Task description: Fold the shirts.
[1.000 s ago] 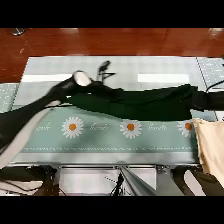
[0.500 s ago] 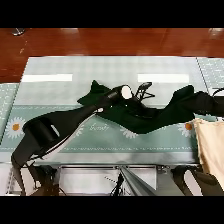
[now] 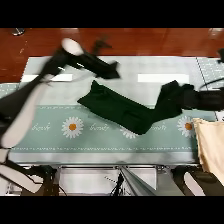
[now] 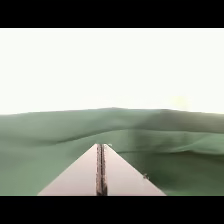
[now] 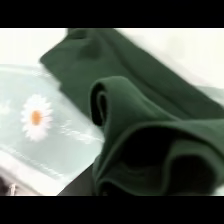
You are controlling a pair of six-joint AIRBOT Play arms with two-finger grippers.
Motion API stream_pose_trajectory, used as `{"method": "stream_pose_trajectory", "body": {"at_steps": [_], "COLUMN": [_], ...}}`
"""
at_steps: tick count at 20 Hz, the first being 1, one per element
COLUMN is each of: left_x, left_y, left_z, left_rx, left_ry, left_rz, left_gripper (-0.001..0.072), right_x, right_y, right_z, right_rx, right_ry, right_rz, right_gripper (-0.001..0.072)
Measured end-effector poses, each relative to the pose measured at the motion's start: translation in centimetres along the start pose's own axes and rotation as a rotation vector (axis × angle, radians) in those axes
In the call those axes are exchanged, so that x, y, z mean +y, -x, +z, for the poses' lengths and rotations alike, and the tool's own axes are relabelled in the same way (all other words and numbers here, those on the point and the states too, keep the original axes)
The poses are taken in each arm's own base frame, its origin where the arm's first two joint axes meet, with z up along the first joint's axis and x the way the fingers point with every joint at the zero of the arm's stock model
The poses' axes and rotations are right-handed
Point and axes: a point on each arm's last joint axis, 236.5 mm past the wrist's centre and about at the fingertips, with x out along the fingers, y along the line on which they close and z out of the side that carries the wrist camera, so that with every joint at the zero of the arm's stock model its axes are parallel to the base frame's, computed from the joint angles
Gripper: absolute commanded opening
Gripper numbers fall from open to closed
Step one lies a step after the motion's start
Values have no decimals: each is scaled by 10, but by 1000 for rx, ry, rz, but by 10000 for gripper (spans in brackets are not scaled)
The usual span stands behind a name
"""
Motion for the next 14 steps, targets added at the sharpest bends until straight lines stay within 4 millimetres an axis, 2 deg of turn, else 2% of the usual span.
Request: {"method": "stream_pose_trajectory", "body": {"at_steps": [2, 4, 5, 7, 8, 10, 12, 14], "left_x": [24, 45, 51, 54, 54, 44, 37, 32], "left_y": [77, 152, 185, 231, 247, 258, 254, 240], "left_z": [17, 18, 10, -16, -31, -69, -104, -134], "left_rx": [-106, -227, -282, -373, -417, -471, -514, -535], "left_ry": [4, 16, 27, 42, 44, 44, 50, 67], "left_rz": [82, 187, 233, 301, 333, 349, 341, 304], "left_gripper": [24, 24, 24, 23, 24, 24, 24, 24], "right_x": [17, 38, 47, 66, 74, 88, 94, 97], "right_y": [-29, -65, -86, -130, -152, -197, -239, -274], "right_z": [9, 20, 25, 34, 36, 41, 41, 43], "right_rx": [48, 103, 134, 183, 207, 244, 272, 280], "right_ry": [34, 71, 90, 123, 136, 155, 153, 127], "right_rz": [43, 85, 100, 127, 138, 156, 162, 174], "right_gripper": [28, 28, 28, 28, 28, 28, 28, 29]}}
